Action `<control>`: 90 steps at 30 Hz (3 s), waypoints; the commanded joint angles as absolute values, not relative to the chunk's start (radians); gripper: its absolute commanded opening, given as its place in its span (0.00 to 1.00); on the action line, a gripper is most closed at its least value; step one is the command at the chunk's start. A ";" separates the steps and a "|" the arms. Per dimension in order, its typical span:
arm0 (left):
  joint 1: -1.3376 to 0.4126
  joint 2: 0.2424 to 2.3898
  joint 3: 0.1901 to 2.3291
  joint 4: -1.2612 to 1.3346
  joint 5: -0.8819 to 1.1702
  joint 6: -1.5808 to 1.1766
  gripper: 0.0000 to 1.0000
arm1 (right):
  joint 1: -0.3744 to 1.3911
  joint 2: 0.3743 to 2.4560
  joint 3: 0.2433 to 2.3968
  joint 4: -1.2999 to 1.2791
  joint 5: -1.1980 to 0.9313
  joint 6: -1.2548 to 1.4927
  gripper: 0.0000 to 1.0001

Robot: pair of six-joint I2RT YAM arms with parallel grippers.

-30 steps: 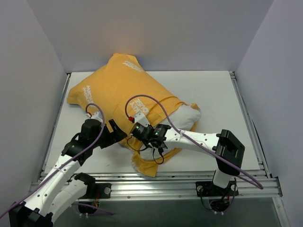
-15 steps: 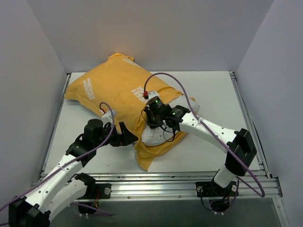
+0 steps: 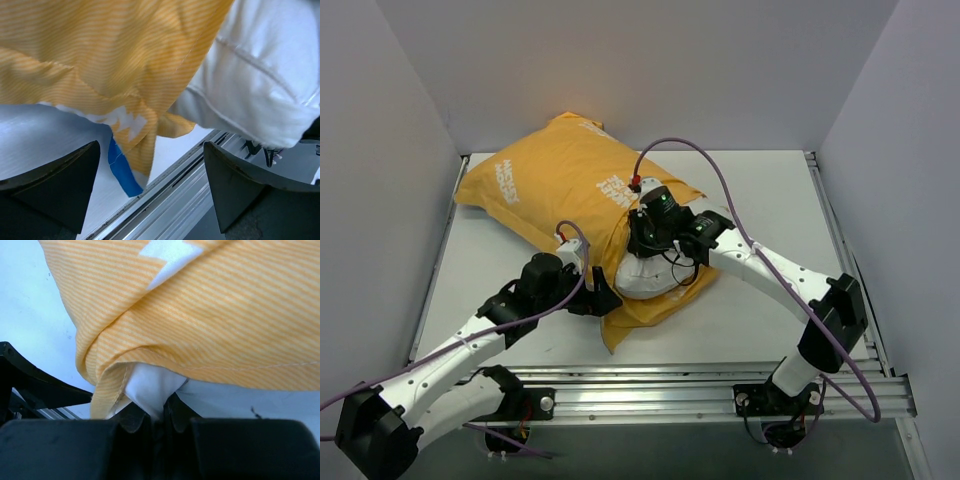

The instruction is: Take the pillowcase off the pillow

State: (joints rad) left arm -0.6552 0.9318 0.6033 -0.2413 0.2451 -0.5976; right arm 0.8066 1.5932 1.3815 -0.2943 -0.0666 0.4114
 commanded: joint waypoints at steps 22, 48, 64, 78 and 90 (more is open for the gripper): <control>-0.684 1.107 0.614 0.046 -0.144 -0.683 0.02 | 0.762 1.459 1.523 -0.038 -0.204 0.466 0.00; -0.627 1.122 0.621 -0.316 -0.621 -1.121 0.13 | 0.606 1.223 1.573 -0.364 -0.349 0.374 0.15; -0.592 0.663 0.620 -0.556 -0.552 -1.071 0.90 | 0.566 1.615 1.447 -0.115 -0.239 0.266 1.00; -0.459 1.123 0.753 -0.203 -0.253 -0.792 0.93 | 0.831 1.444 1.146 -0.239 -0.563 0.181 0.00; -0.445 1.505 1.074 -0.029 -0.071 -0.663 0.94 | 0.773 1.465 1.104 -0.117 -0.361 0.298 0.00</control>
